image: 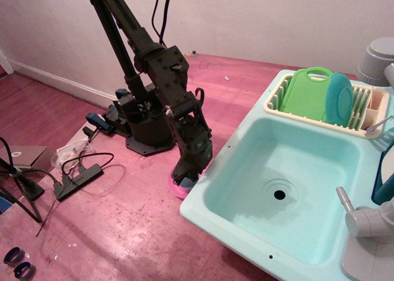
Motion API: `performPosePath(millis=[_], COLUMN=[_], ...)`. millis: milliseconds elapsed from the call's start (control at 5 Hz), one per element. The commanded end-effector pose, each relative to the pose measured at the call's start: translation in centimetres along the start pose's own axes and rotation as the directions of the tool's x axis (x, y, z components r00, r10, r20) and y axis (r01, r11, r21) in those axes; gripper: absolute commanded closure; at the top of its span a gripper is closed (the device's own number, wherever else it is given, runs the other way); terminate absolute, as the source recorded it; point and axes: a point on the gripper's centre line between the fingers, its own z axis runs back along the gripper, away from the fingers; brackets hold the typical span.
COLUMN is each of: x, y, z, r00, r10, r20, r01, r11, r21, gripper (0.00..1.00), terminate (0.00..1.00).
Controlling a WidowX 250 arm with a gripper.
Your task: Put cup from anywhere into sink
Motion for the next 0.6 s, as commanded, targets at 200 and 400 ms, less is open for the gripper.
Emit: performPosePath(millis=[200,400], x=[0.8,-1.1], y=[1.1,4.8], z=[3.1,7.7], r00=[0.997,0.996], r10=[-0.058,-0.090], r20=[0.047,0.029], r01=[0.058,0.089], r11=[0.998,0.995], r21=[0.002,0.037], gripper=[1.00,1.00], terminate=[0.00,0.00])
